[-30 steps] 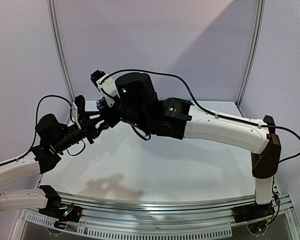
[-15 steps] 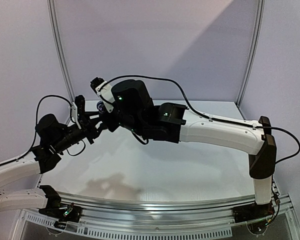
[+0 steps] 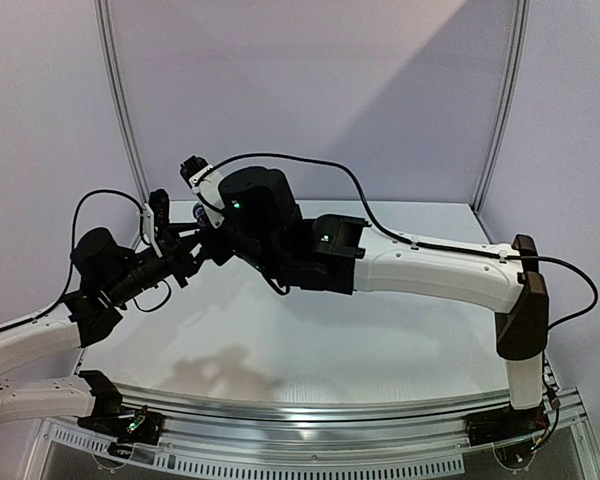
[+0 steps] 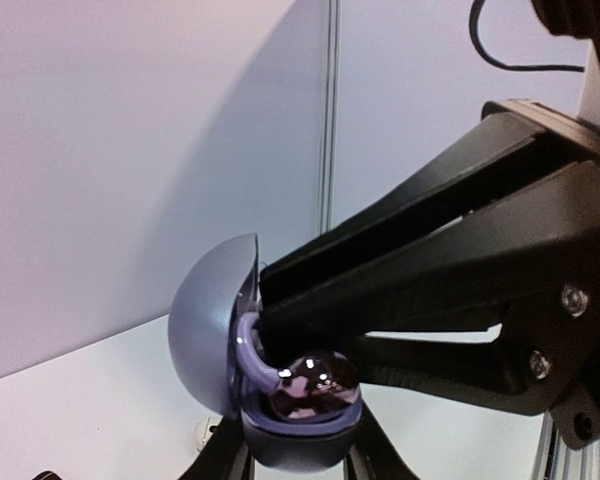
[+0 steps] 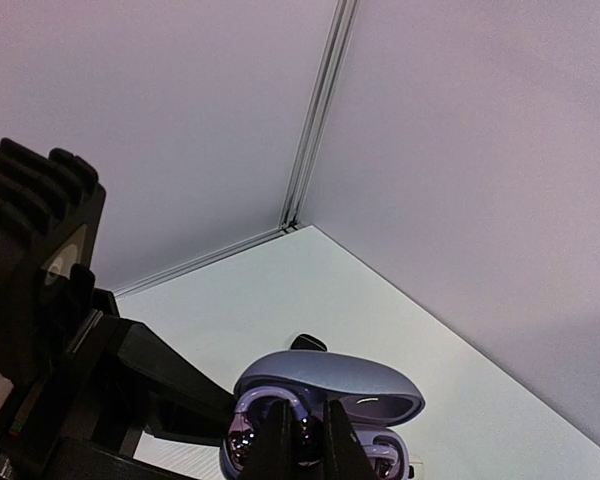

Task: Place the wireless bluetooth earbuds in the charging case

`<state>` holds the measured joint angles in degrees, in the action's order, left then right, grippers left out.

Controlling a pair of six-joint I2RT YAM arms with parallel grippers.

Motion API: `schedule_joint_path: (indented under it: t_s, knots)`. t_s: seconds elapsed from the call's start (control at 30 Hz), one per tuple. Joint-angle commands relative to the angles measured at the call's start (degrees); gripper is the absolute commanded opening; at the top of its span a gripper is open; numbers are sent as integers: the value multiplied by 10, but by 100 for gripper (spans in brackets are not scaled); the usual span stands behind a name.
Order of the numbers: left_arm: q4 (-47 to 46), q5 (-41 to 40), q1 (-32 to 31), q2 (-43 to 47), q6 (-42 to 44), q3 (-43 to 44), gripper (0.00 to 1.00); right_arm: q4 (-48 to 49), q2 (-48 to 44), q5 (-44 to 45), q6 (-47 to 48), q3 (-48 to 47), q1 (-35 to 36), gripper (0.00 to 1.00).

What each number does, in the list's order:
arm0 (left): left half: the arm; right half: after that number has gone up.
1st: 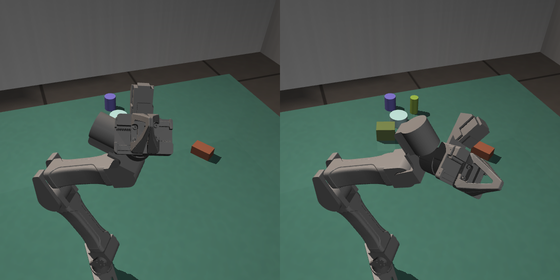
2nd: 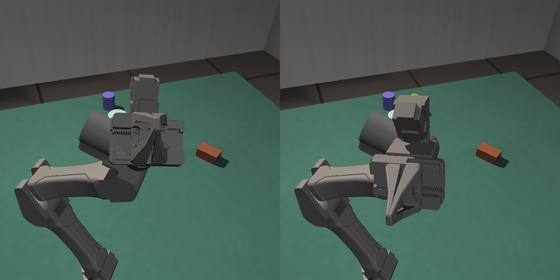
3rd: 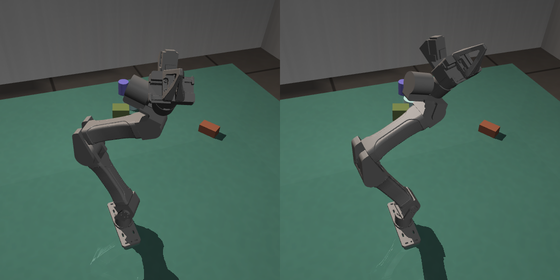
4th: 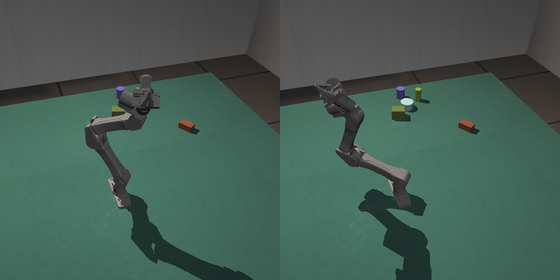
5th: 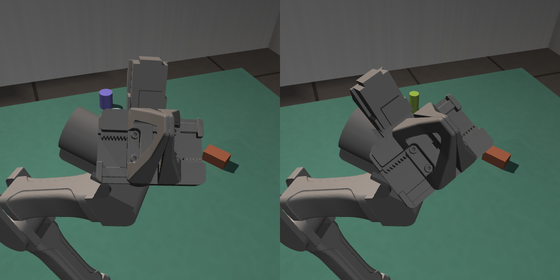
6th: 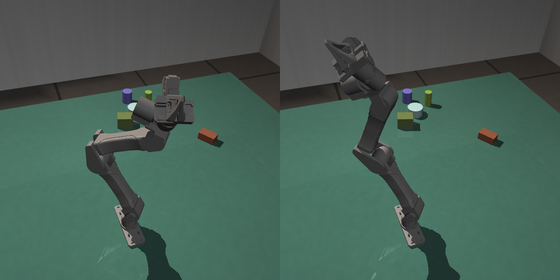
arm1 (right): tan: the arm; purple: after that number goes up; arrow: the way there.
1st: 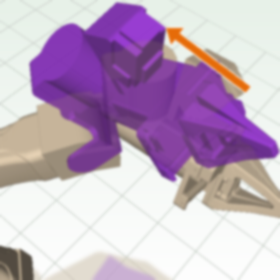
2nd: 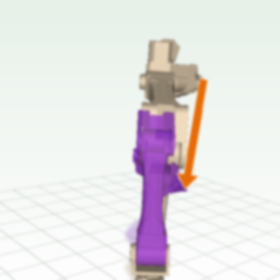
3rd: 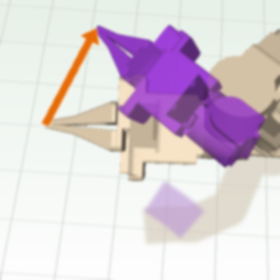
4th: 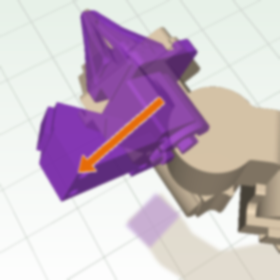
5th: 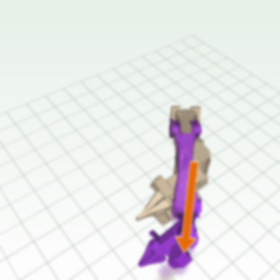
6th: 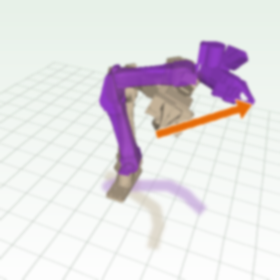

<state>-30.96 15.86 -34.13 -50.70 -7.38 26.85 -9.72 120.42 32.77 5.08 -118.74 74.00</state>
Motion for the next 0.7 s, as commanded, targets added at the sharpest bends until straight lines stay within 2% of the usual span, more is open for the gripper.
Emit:
schedule_joint_path:
  t_s: [0.0,0.23,0.5,0.67]
  knots:
    - [-19,-5,-8,2,-6,9,0,7,28,30,21,11,4,0]
    - [-19,-13,-4,6,-7,8,0,13,15,36,23,48,5,1]
    - [-27,16,-4,5,-8,8,0,35,29,51,41,34,5,2]
    - [-29,1,-4,9,-5,8,0,29,35,55,43,38,5,2]
